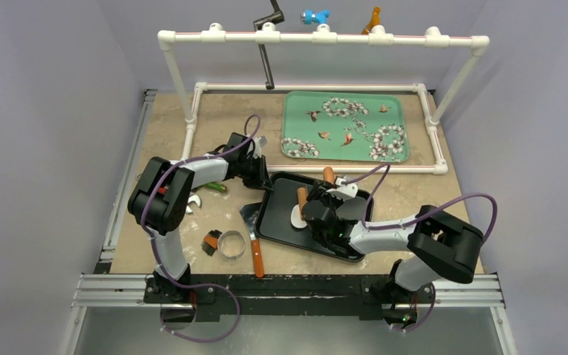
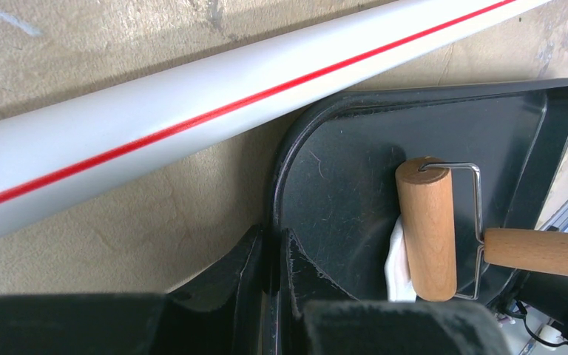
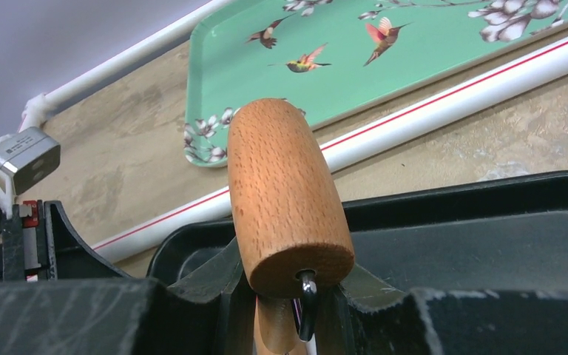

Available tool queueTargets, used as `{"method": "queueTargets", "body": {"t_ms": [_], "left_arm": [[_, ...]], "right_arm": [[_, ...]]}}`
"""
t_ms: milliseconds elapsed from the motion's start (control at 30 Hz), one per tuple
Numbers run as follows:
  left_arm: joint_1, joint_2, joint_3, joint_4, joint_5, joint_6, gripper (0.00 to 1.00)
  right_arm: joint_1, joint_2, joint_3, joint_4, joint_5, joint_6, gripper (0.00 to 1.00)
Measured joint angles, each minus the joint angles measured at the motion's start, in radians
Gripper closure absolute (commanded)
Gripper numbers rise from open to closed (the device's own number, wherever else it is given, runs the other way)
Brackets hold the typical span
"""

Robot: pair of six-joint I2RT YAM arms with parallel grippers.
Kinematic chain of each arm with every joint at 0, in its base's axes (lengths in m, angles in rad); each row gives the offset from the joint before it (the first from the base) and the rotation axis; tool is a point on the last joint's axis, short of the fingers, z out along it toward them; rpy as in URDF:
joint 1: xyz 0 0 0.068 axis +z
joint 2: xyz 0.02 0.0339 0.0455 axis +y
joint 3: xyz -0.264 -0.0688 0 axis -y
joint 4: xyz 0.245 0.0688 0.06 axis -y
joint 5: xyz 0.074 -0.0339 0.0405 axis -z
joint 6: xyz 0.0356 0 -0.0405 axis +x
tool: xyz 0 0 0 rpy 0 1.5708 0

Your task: Roll out the dumpling wrappers from the dough

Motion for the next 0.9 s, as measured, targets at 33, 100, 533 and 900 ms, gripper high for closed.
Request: {"method": "queueTargets", "body": {"t_ms": [33,100,533,900], "left_arm": [[0.0,0.0,0.0,0.0,0.0,0.0,1.0],[0.0,0.001,0.0,0.0,0.003,0.0,1.0],[0.004,0.004,0.002,0.0,0.014,0.0,1.0],[0.017,0.013,0.008,-0.005,0.041,-0.02,1.0]], "right_arm": [[0.003,-0.002,0.003,-0.008,0.002,-0.007,1.0],[0.006,-0.008,-0.014,0.056,-0.023,-0.084,1.0],[-0.085,0.138,0.021,0.509,-0.572,-0.66,1.0],[-0.201,0.165,0.081,0.473,-0.674,-0.602,1.0]]}}
